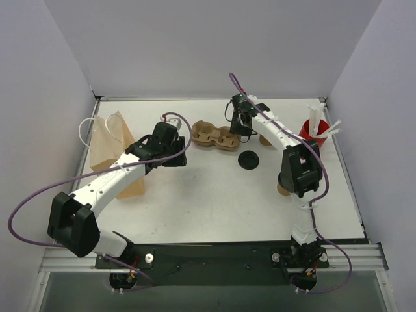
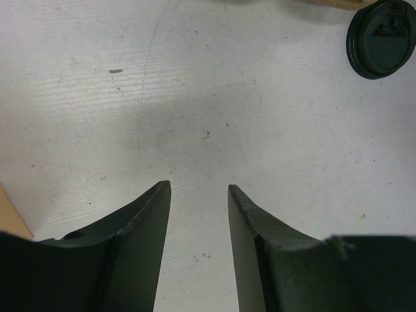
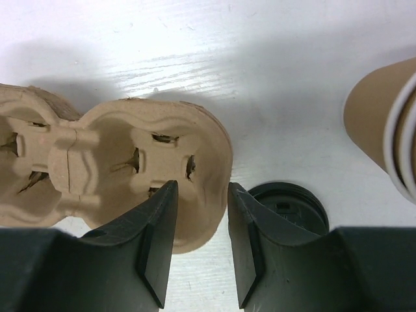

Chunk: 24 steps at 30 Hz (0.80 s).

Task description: Pack the takeout coffee

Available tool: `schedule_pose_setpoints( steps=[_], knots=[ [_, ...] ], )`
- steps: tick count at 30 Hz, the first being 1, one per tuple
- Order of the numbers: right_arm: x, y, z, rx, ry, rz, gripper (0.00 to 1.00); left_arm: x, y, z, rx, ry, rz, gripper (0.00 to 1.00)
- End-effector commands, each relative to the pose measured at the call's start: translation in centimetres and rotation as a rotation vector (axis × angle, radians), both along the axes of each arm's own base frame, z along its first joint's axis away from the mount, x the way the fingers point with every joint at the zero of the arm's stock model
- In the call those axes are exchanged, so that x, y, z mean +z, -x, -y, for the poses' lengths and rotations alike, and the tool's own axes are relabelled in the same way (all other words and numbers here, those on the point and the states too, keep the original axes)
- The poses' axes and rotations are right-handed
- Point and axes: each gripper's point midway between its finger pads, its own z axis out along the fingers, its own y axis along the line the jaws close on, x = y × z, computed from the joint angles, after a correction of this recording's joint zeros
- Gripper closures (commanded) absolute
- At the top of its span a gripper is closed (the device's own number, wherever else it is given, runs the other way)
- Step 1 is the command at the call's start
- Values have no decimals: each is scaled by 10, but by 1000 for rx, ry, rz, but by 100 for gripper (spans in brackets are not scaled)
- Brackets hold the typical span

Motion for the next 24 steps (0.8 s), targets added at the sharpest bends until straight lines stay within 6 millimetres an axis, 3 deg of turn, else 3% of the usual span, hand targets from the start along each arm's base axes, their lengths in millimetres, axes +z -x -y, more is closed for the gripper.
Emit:
schedule_pose_setpoints(
  steps=[1, 7, 17, 21, 22, 24],
  knots=[
    [-10, -5, -4, 12, 14, -13, 68, 22, -15, 4, 7, 22, 56, 49],
    [-17, -6, -4, 17, 21, -27, 72, 24, -20, 7, 11, 22, 56, 49],
    [-10, -6, -3, 30, 26, -15, 93, 28, -32, 13, 19, 28, 64, 49],
    [-7, -4, 0, 40, 32, -16, 100, 36, -51, 17, 62, 26, 91, 49],
    [-7, -4, 0, 45, 33, -17, 100, 30, -58, 19, 70, 15, 82, 49],
    [-4, -2, 0, 59, 19, -22, 100, 39, -76, 22, 106, 17, 119, 49]
  ],
)
